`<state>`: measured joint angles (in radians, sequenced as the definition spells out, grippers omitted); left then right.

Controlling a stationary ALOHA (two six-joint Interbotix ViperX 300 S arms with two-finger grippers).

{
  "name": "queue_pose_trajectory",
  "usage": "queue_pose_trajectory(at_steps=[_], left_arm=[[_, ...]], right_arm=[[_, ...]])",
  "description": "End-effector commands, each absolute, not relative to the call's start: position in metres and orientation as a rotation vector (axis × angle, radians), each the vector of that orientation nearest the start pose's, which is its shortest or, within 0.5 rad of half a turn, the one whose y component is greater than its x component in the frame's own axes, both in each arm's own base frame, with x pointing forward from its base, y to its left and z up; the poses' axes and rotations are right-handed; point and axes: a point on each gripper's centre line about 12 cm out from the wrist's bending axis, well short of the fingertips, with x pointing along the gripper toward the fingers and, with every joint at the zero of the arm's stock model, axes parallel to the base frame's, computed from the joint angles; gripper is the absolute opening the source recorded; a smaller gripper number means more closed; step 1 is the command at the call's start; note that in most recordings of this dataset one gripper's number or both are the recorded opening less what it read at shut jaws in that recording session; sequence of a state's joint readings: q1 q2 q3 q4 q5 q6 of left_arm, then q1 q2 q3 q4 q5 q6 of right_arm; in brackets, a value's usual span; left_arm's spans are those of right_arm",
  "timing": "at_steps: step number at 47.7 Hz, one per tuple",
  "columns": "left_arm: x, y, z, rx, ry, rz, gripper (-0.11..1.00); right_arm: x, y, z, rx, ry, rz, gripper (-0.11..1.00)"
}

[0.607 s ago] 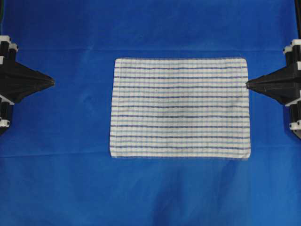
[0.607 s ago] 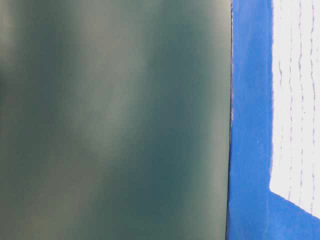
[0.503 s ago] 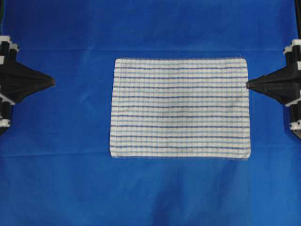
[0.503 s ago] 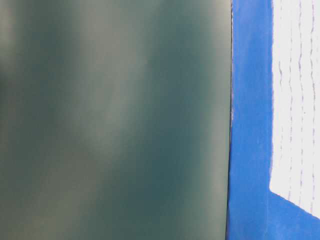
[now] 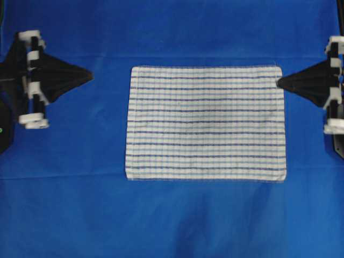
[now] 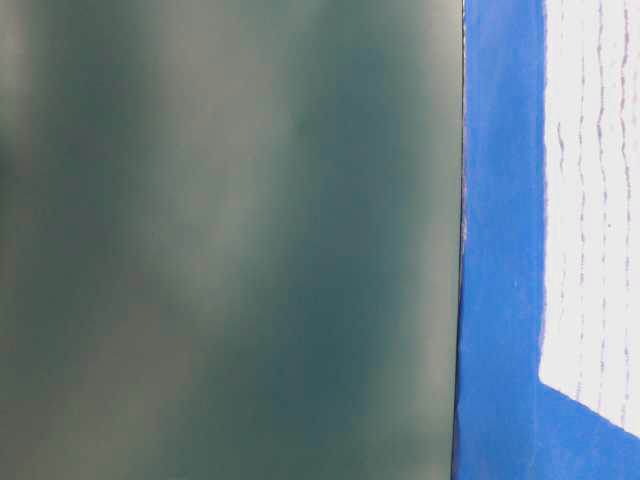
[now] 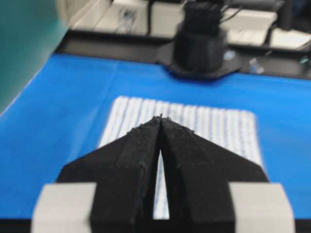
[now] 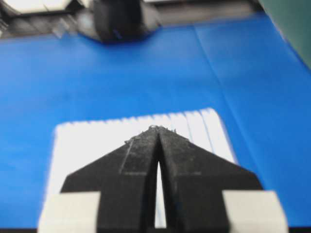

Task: Fold the blue towel.
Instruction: 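Move both grippers toward the towel's far corners, then grasp the far left and far right corners of the white striped towel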

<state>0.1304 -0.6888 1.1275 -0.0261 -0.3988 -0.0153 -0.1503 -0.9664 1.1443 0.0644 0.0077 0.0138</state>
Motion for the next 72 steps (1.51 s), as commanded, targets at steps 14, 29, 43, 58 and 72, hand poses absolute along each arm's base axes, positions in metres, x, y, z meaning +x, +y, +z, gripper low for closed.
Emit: queue_pose_trajectory(at_steps=[14,29,43,58,72], left_arm=[[0.291,0.069,0.227,-0.076,0.212,0.244,0.44],[0.325,0.107,0.176,-0.112,0.4,0.33,0.87],[0.338,0.137,0.12,-0.15,0.546,0.395,0.87],[0.344,0.143,0.087,-0.166,0.625,0.402,0.86],[0.344,0.137,0.08,-0.156,0.676,0.38,0.62]], right_arm=[[0.187,-0.071,0.236,0.18,0.414,-0.37,0.01],[0.181,-0.106,0.174,0.276,0.657,-0.534,0.65],[0.182,-0.128,0.124,0.334,0.774,-0.611,0.61],[0.183,-0.143,0.091,0.364,0.826,-0.659,0.61],[0.183,-0.144,0.088,0.362,0.834,-0.659,0.46]])
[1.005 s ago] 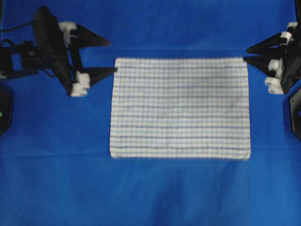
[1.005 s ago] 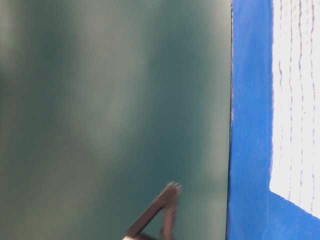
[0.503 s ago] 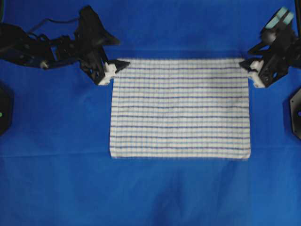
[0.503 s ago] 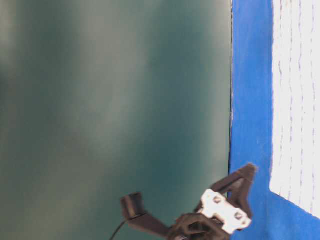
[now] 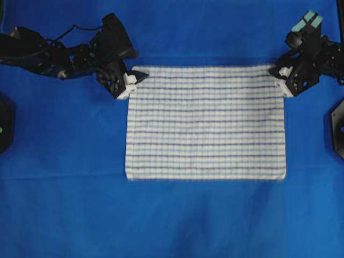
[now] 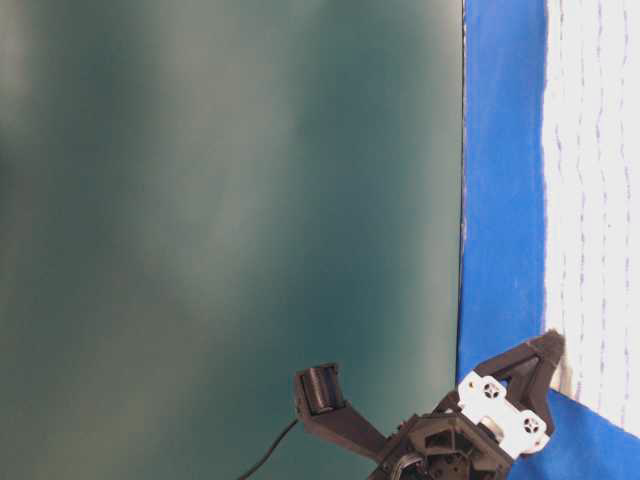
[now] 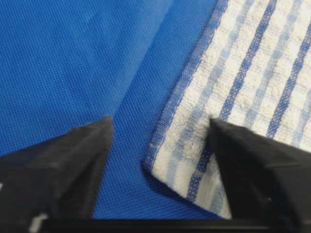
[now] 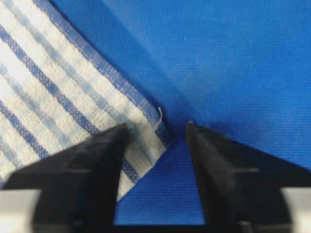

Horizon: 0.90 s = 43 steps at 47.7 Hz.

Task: Fold the blue towel.
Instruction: 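Grasp the far left and far right corners of the white striped towel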

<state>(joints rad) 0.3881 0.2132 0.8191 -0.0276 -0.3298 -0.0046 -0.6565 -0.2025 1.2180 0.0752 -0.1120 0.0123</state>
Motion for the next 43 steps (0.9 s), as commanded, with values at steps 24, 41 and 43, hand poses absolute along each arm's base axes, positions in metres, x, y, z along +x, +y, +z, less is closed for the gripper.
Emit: queue_pose_trajectory(at_steps=[24,41,43], left_arm=[[0.348,0.133,0.093,-0.128,0.684,0.357,0.03],[0.35,0.134,0.137,-0.096,0.647,0.347,0.03],[0.349,0.133,0.139,-0.097,0.645,0.347,0.03]], right_arm=[[0.186,-0.143,0.098,0.358,0.799,-0.656,0.06],[0.181,-0.138,0.137,0.326,0.688,-0.656,0.06],[0.18,-0.137,0.139,0.324,0.682,-0.654,0.06]])
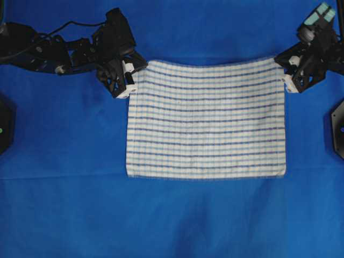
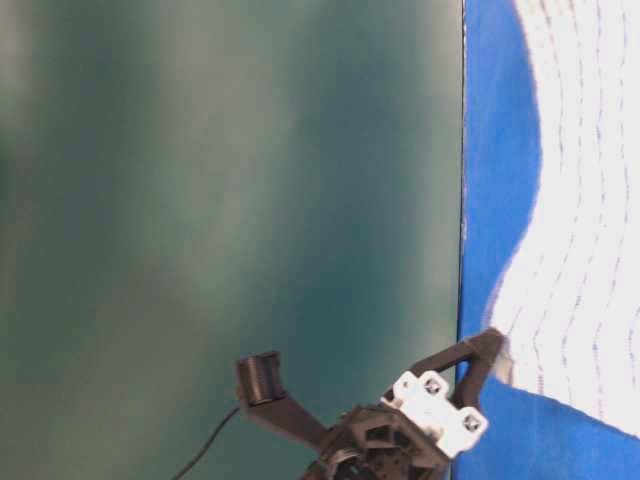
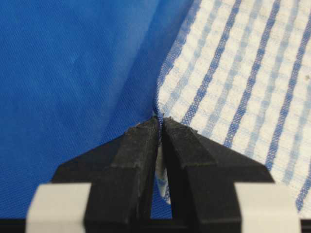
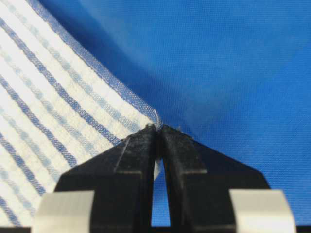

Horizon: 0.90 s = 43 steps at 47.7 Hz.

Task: Fold the blue towel.
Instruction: 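Grasp the far left and far right corners of the white striped towel, then lift the far edge and pull it toward the near edge, folding in half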

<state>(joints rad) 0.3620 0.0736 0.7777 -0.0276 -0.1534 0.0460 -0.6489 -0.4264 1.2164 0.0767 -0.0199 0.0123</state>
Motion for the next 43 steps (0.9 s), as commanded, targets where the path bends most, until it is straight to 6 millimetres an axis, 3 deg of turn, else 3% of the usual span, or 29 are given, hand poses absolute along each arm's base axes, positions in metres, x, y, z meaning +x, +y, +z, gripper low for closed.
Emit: queue_pose_trajectory(at_steps=[1,16,32,43], left_arm=[[0.349,0.132,0.139,-0.096,0.646,0.345,0.03],[0.353,0.106,0.14,-0.095,0.685,0.281,0.03],[0.352,0.048,0.162,-0.048,0.723,0.128,0.03],[0.344,0.012,0.159,-0.033,0.777,0.039,0.03]], right_arm=[[0.179,-0.137,0.141,0.324,0.679,-0.655,0.06],[0.181,-0.12,0.148,0.329,0.675,-0.599,0.06],[0.187,-0.062,0.172,0.379,0.661,-0.388,0.06],[0.185,-0.022,0.173,0.409,0.739,-0.232,0.06]])
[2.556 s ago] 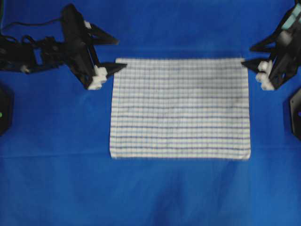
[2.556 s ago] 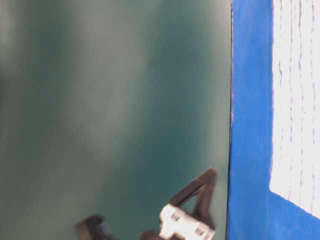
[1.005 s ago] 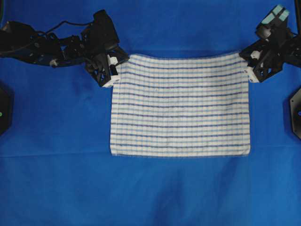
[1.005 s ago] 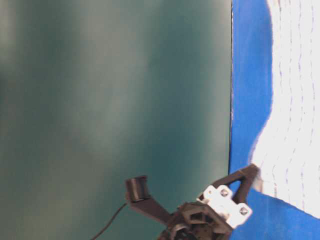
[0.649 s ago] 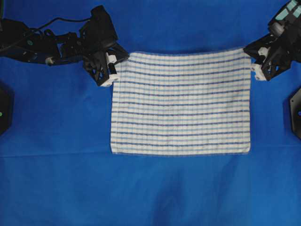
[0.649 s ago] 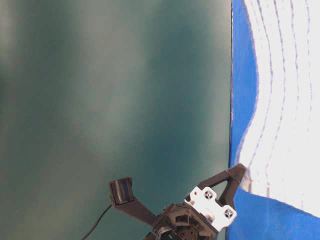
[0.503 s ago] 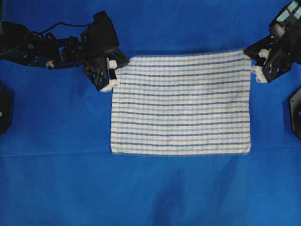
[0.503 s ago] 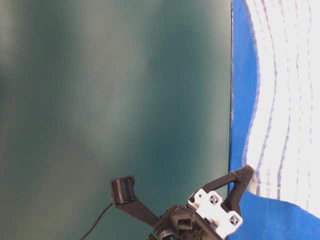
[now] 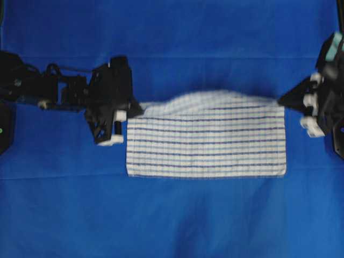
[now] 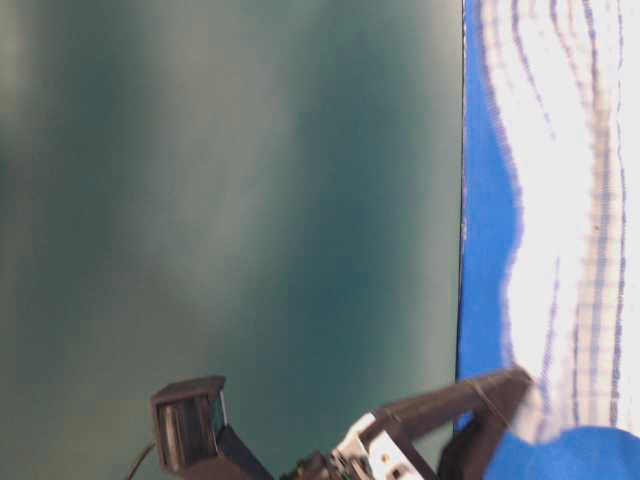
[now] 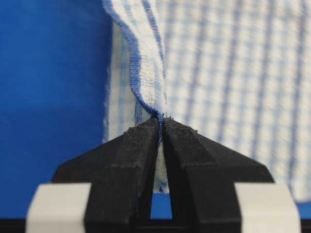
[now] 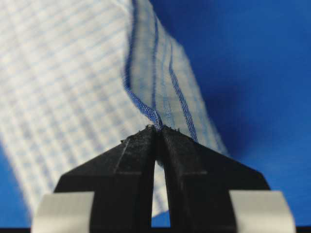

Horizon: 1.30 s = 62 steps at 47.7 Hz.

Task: Fold the blue towel.
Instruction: 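Lift the far edge and pull it toward the near edge, folding in half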

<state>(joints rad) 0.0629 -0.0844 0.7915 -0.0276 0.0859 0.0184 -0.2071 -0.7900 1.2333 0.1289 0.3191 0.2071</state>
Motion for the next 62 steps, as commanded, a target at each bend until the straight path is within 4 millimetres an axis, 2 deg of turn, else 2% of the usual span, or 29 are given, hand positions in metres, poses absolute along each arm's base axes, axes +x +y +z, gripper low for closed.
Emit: queue_pose_trajectory(at_steps=[1,17,24,38,49,52,55,62], left_arm=[[0.344,0.009,0.16,-0.034,0.779,0.033,0.03],[0.342,-0.045,0.156,-0.052,0.798,-0.083,0.03],[0.342,-0.061,0.155,-0.076,0.797,-0.108,0.03],[0.343,-0.063,0.146,-0.102,0.813,-0.099,0.03],[0.343,-0.062,0.135,-0.101,0.834,-0.093,0.04],[0.344,-0.061,0.134,-0.102,0.835,-0.09,0.08],[0.344,-0.06,0.134,-0.101,0.837,-0.089,0.17],[0.344,-0.061,0.135,-0.102,0.835,-0.09,0.5]], right_arm=[[0.184,-0.019,0.173,0.41,0.746,-0.219,0.06],[0.184,0.027,0.158,0.416,0.877,-0.055,0.06],[0.184,0.041,0.152,0.413,0.917,-0.012,0.06],[0.192,0.055,0.143,0.399,0.943,0.027,0.06],[0.199,0.057,0.138,0.401,0.953,0.019,0.06],[0.201,0.058,0.138,0.404,0.947,0.018,0.06],[0.203,0.058,0.138,0.407,0.941,0.017,0.06],[0.206,0.058,0.139,0.424,0.922,0.014,0.07]])
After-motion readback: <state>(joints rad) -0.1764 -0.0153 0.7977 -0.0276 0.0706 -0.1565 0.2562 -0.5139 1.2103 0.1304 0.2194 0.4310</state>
